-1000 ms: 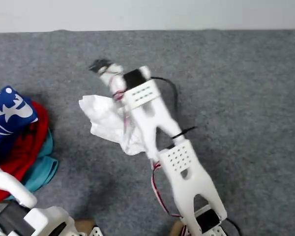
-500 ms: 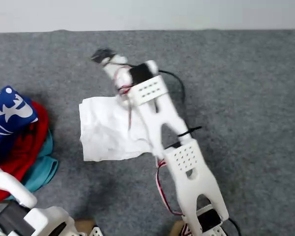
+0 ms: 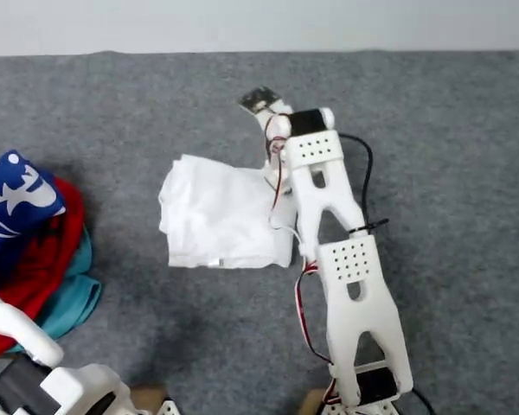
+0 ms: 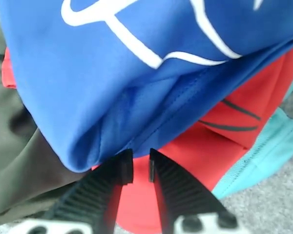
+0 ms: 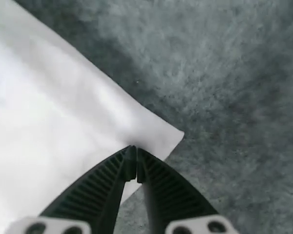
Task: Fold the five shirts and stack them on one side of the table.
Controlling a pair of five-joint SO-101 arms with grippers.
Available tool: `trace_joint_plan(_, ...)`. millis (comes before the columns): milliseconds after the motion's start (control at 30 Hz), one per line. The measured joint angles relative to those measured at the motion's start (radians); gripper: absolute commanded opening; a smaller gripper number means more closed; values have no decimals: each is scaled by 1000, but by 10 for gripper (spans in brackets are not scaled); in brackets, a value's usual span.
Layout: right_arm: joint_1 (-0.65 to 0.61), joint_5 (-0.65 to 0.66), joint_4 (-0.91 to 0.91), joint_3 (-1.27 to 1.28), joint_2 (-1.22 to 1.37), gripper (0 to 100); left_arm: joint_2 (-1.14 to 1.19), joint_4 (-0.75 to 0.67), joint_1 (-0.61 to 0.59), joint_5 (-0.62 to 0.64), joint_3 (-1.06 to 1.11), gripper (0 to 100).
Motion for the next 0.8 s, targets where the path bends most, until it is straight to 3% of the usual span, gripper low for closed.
trace_joint_plan(267,-143,0,12,-114,-110,17,0,0,32,0,0,70)
trace_joint_plan(467,-236,2,-64,-92,-117,218,0,0,35,2,0,70)
trace_joint_plan(800,-292,0,-324,118,-115,214,0,0,35,2,0,70)
